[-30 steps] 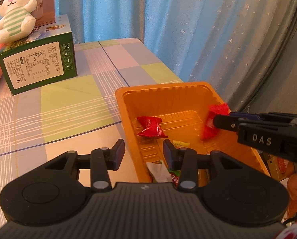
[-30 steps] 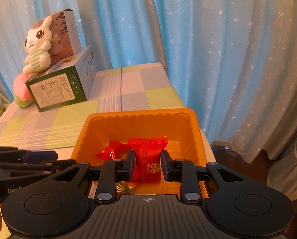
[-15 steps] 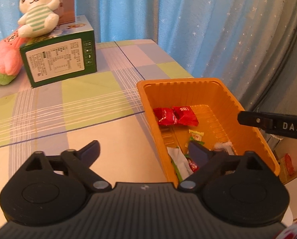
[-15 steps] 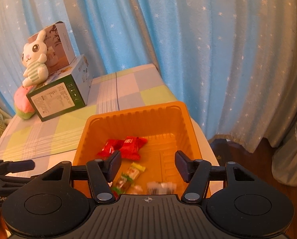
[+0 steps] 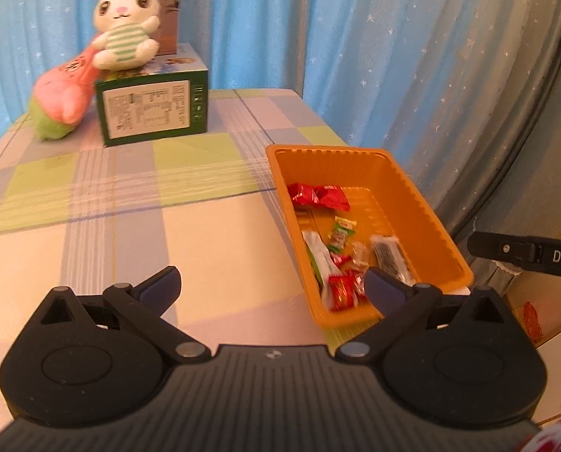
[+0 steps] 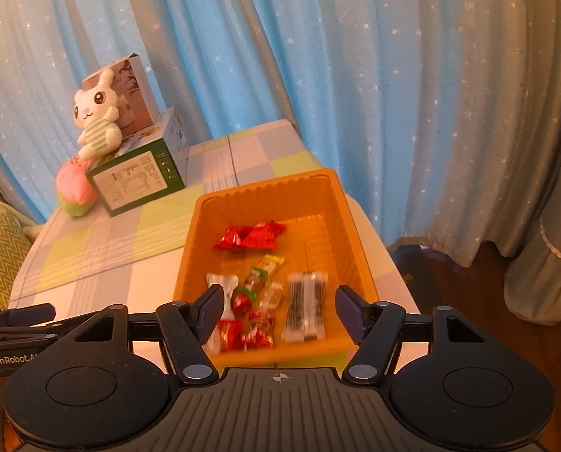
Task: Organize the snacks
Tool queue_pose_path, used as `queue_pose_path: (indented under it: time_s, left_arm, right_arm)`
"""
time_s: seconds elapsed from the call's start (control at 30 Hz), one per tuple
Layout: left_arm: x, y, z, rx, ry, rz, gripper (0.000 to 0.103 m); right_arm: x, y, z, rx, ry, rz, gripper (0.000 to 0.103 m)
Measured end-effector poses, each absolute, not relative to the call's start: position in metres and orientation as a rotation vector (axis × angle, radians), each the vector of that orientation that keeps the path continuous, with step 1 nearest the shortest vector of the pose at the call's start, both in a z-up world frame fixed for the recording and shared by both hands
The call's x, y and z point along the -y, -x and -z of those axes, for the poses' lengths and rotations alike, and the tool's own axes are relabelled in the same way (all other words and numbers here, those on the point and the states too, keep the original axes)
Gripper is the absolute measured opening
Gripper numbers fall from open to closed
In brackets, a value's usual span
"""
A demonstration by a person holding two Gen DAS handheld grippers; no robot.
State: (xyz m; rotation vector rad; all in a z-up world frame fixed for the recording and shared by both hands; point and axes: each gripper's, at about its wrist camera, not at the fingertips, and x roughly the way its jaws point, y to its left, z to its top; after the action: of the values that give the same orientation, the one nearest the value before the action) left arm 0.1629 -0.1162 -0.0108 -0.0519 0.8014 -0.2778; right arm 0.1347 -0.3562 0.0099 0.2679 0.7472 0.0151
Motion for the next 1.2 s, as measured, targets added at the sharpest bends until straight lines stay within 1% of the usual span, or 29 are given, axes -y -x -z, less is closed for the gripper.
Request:
queue_pose_path:
  time_s: [0.13, 0.43, 0.77, 1.2]
  left_arm:
    - [0.113, -0.127, -0.004, -0.787, 0.043, 0.254, 0.103]
    - [0.100, -0.064, -0.040, -0.745, 0.090, 0.246, 0.102]
    - [0.093, -0.014, -0.061, -0.720, 0.105, 0.229, 0.103]
    - [0.084, 0.010, -0.067, -0.700, 0.085, 0.184, 0.103]
  right_arm:
    - [0.348, -0.102, -0.024, -0.748, -0.233, -0.007, 0.077]
    - [0.329, -0.036, -0.049, -0.733, -0.199, -0.019, 0.083]
    - [0.313, 0.013, -0.070, -0.694, -0.189, -0.030, 0.085]
    - [0.298, 0.038, -0.086, -0.665, -0.157, -0.047, 0.085]
